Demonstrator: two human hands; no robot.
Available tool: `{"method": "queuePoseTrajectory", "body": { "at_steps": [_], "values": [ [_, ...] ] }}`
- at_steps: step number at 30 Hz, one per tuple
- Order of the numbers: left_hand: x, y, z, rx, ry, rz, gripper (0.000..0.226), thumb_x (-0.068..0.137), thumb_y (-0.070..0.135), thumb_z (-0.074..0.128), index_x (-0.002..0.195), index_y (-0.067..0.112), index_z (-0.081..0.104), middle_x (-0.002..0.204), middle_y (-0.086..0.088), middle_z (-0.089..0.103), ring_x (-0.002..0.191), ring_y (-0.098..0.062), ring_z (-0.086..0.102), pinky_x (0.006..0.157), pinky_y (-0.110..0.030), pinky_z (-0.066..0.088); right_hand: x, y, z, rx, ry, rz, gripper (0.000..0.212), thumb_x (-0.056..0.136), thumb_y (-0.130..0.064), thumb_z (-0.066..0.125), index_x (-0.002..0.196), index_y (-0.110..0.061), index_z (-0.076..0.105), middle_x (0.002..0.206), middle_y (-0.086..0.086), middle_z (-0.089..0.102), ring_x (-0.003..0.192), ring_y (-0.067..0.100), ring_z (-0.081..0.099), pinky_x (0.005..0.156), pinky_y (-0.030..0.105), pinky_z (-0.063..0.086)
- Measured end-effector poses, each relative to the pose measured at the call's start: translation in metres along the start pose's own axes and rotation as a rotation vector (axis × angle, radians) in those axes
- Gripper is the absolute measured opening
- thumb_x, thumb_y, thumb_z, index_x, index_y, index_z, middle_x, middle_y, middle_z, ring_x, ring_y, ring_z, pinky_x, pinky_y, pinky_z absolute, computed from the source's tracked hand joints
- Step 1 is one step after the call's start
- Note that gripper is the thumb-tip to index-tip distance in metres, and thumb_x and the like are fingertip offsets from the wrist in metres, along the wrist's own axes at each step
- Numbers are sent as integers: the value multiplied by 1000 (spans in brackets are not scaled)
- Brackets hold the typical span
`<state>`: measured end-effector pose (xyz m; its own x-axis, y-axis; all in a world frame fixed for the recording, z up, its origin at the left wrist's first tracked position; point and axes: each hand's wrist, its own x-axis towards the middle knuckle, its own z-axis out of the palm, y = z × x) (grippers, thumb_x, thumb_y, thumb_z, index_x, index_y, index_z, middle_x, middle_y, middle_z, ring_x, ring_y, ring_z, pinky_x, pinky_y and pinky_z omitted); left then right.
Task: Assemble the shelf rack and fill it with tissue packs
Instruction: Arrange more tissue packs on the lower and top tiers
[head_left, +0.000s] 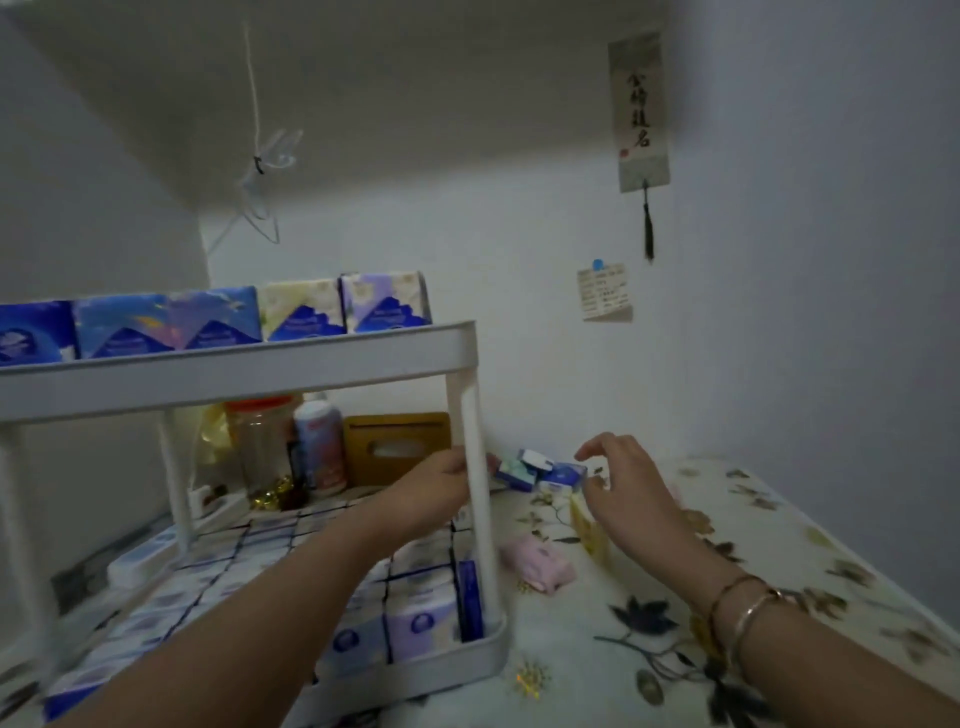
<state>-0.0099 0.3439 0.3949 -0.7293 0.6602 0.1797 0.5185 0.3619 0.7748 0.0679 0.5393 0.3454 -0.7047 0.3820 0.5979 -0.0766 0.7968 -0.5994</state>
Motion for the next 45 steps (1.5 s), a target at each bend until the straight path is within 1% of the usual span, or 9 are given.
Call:
{"method": "queuePoseTrajectory", "body": {
  "at_steps": [5, 9, 14, 20, 29, 33, 37, 41, 45],
  "values": [
    [76, -11, 24, 46, -127, -91, 38, 94, 29, 58, 131, 23, 52, 138, -6, 52, 124, -17, 51, 108, -35, 41, 35, 44, 37, -9, -25, 46, 21, 87, -7, 50, 102, -22, 53, 108, 0, 49, 105, 18, 47, 85, 31, 41],
    [135, -19, 49, 391, -44, 19, 64, 95, 17, 53, 149, 11, 22, 150, -8, 33, 134, -19, 37, 93, -12, 34, 76, 74, 66, -27, -75, 87, 41, 84, -10, 52, 123, -24, 50, 127, 0, 43, 116, 18, 44, 89, 28, 41],
    [190, -60, 72, 886, 22, -16, 75, 93, 23, 54, 152, 19, 8, 160, -6, -3, 145, -34, 10, 111, -44, 32, 112, 110, 99, -8, -224, 156, 69, 78, -21, 61, 141, -31, 36, 151, 4, 26, 138, 24, 29, 108, 35, 34],
    [209, -82, 77, 639, -57, -191, 68, 89, 23, 60, 145, 16, 22, 138, -10, 40, 121, -27, 48, 101, -39, 43, 149, 124, 122, -158, -594, 193, 89, 74, -28, 65, 149, -38, 17, 154, 11, 23, 141, 33, 23, 110, 42, 33],
    [193, -71, 76, 860, -2, -287, 55, 90, 22, 58, 137, 13, 31, 145, -10, 14, 128, -29, 31, 90, -32, 36, 129, 88, 121, -378, -560, 155, 59, 82, -34, 61, 131, -28, 30, 121, 13, 45, 115, 35, 41, 90, 40, 38],
    [190, -72, 71, 796, -75, -181, 46, 90, 21, 59, 129, 6, 40, 133, -12, 42, 117, -26, 49, 88, -29, 42, 109, 81, 126, -516, -432, 128, 59, 86, -23, 55, 136, -33, 24, 124, 9, 42, 118, 33, 40, 93, 43, 37],
    [183, -75, 71, 670, -60, -123, 44, 82, 23, 69, 116, 7, 45, 100, -3, 54, 89, -17, 55, 57, -17, 36, 100, 87, 120, -499, -323, 90, 49, 88, -10, 46, 129, -30, 30, 118, 7, 46, 112, 30, 44, 89, 44, 40],
    [176, -64, 68, 555, -20, -178, 67, 75, 42, 74, 124, 10, 41, 112, -6, 51, 99, -17, 54, 67, -21, 40, 103, 98, 109, -322, -225, 132, 23, 92, -13, 43, 110, -26, 39, 105, 5, 52, 103, 28, 47, 78, 38, 45],
    [163, -40, 61, 343, 9, -167, 47, 83, 52, 62, 105, 12, 54, 104, -7, 57, 92, -20, 59, 76, -35, 53, 102, 101, 85, -123, -179, 146, 12, 96, -24, 47, 88, -23, 38, 79, 3, 55, 79, 27, 52, 65, 37, 45]
  ]
}}
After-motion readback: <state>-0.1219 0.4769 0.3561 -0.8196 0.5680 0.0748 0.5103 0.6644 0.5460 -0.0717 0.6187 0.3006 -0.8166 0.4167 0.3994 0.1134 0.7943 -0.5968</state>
